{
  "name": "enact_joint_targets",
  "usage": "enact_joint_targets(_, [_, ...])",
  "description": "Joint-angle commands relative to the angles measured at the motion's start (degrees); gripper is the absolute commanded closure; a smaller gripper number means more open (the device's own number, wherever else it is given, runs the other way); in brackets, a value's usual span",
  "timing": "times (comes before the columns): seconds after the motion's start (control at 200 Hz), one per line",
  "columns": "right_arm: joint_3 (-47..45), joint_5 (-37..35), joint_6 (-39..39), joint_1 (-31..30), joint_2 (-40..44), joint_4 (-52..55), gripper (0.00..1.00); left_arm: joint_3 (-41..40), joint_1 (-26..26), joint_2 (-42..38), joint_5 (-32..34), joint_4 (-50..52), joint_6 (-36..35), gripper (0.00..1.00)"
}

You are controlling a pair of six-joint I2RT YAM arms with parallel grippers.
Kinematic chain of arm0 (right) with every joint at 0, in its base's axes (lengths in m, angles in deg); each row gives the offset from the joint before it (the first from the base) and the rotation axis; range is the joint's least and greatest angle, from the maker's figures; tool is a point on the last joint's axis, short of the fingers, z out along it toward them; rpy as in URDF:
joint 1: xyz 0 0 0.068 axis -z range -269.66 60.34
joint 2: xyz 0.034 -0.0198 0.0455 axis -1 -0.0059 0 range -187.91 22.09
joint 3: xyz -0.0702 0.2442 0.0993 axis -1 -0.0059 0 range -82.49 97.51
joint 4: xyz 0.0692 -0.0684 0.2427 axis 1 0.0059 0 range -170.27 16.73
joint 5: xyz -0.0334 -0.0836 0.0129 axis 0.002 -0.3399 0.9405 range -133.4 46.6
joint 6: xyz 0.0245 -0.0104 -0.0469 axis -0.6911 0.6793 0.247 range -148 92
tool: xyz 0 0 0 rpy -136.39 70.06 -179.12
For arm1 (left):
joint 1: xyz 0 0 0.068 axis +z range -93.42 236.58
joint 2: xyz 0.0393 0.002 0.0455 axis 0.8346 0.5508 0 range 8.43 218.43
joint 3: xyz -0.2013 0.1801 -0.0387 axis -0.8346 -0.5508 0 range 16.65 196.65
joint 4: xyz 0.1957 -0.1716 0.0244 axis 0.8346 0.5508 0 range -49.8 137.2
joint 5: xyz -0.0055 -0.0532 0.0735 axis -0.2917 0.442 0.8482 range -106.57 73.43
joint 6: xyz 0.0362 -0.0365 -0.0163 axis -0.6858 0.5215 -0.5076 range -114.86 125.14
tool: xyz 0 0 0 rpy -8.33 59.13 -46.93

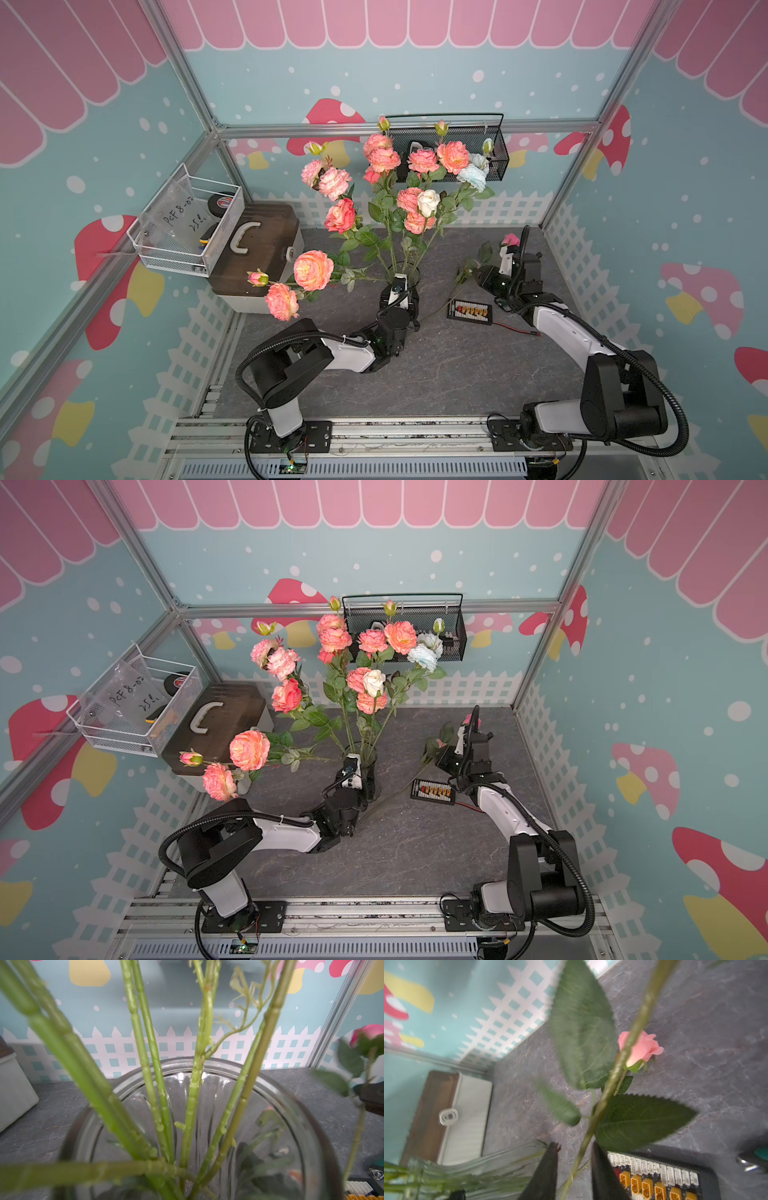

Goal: Pick out pink flowers from the vase
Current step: Pick up the flower from the vase.

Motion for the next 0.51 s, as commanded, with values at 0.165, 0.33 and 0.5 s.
enact_joint_targets(0.165, [1.59,-0.65,12.76,-7.10,8.75,2.89,0.58,-1.48,-0.45,3.88,-1.51,8.80,2.30,1.00])
enact_joint_targets(0.33, [2.55,8.00,25.24,-15.50,17.13,3.60,0.69,-1.28,-0.45,4.06,-1.60,8.89,1.97,1.00])
enact_joint_targets(0.5, [11.33,13.03,34.28,-23.57,18.15,11.66,0.71,-1.29,-0.45,4.15,-1.69,9.04,1.84,1.00])
